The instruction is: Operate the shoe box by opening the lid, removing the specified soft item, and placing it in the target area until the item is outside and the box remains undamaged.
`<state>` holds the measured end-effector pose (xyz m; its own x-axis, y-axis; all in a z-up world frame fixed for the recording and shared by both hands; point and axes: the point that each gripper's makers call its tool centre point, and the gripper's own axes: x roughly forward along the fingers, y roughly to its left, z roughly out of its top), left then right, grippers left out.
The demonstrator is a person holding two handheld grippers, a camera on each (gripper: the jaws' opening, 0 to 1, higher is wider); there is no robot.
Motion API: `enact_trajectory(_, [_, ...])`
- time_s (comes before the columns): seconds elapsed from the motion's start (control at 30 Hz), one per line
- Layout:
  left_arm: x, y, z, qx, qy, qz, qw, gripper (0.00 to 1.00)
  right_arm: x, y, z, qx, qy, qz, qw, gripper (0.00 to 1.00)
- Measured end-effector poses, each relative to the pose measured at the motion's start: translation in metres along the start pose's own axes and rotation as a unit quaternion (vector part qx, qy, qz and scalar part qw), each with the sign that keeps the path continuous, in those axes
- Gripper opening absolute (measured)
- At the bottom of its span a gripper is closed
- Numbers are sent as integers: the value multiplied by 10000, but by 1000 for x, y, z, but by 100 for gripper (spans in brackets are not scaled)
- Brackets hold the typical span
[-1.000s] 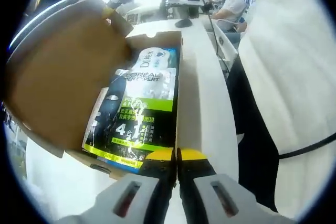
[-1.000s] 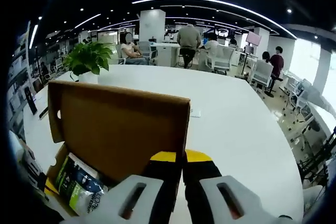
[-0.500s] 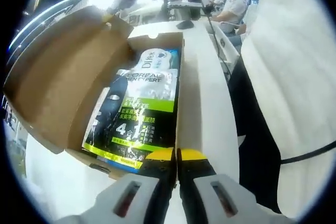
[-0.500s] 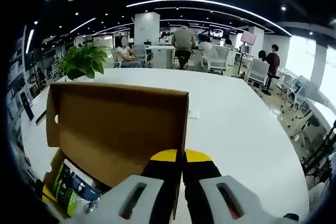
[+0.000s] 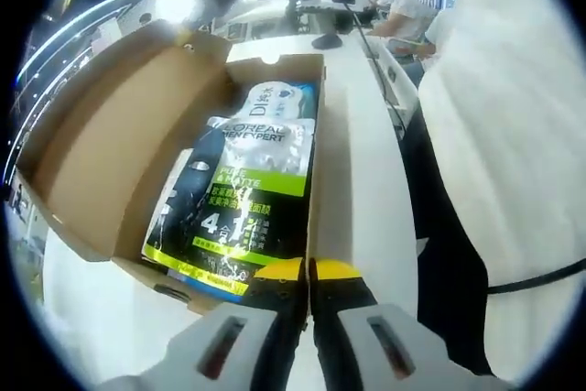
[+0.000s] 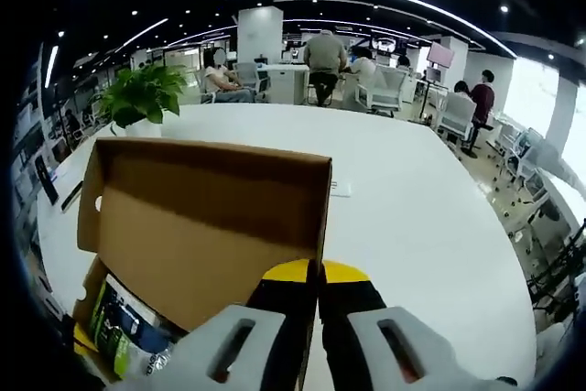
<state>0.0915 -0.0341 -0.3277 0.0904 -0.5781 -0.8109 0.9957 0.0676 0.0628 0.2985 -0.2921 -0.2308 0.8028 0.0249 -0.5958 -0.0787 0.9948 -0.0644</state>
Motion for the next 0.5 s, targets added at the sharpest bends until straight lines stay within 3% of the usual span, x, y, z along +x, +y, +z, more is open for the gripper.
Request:
enact_trajectory(0.3, [0, 0, 0, 9, -23, 12, 10000, 1, -5, 7, 0, -5, 66, 99, 9999, 0])
enact_trajectory(0.5, [0, 1, 1, -22, 35, -39, 10000, 1, 0, 9, -2, -140, 280, 232, 9992, 0])
